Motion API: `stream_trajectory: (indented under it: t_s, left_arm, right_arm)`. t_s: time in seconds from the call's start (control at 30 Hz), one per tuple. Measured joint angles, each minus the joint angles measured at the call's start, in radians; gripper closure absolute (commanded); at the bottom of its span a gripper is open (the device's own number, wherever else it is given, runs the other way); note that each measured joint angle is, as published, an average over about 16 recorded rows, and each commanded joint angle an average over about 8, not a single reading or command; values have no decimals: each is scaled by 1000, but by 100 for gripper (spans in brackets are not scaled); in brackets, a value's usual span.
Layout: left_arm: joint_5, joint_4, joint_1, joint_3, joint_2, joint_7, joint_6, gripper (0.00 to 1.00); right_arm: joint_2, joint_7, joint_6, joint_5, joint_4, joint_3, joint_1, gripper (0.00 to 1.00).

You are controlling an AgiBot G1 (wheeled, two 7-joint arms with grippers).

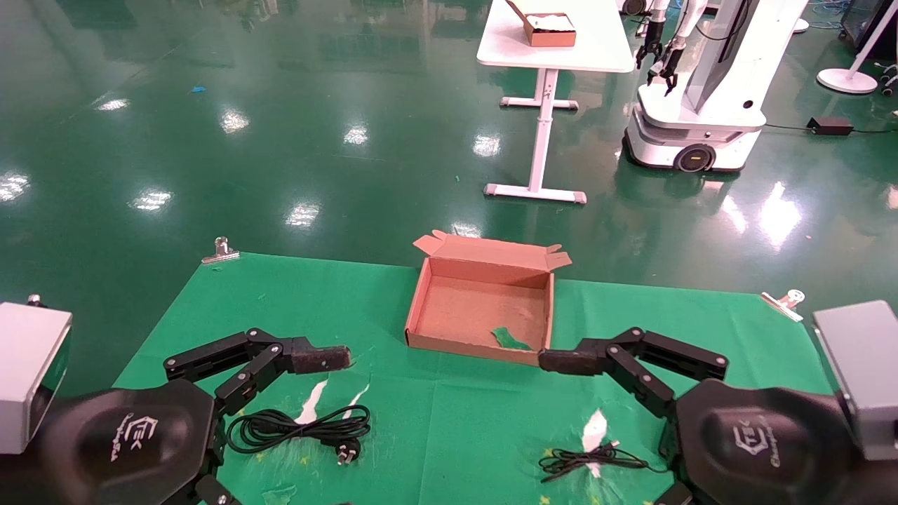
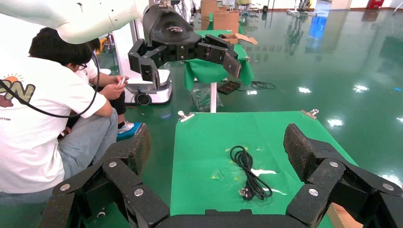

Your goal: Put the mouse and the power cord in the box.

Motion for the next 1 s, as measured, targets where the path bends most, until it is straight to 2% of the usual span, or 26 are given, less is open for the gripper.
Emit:
stream_trajectory:
  t_s: [0.23,0.4,0.53,0.8,1.0]
  left_arm:
    - [19,-5,-1,5,-2,7,-3,0]
    - [108,-24,-6,25,-3,39,-30,0]
    - [237,-42,-20,59,6,80,-69,0]
    - [572,-72,-76,147,50,144,-193,0]
    - [725,-73,-114,189,82,152,-257,0]
  right_arm:
    - [8,7,2,-11,-1,-5,-5,0]
    - [28,31,5,-42,0,-20,-11,0]
    - [55,77,5,-107,8,-49,-3,0]
    - [98,202,-9,-290,34,-129,56,0]
    - [104,265,-23,-389,47,-172,103,0]
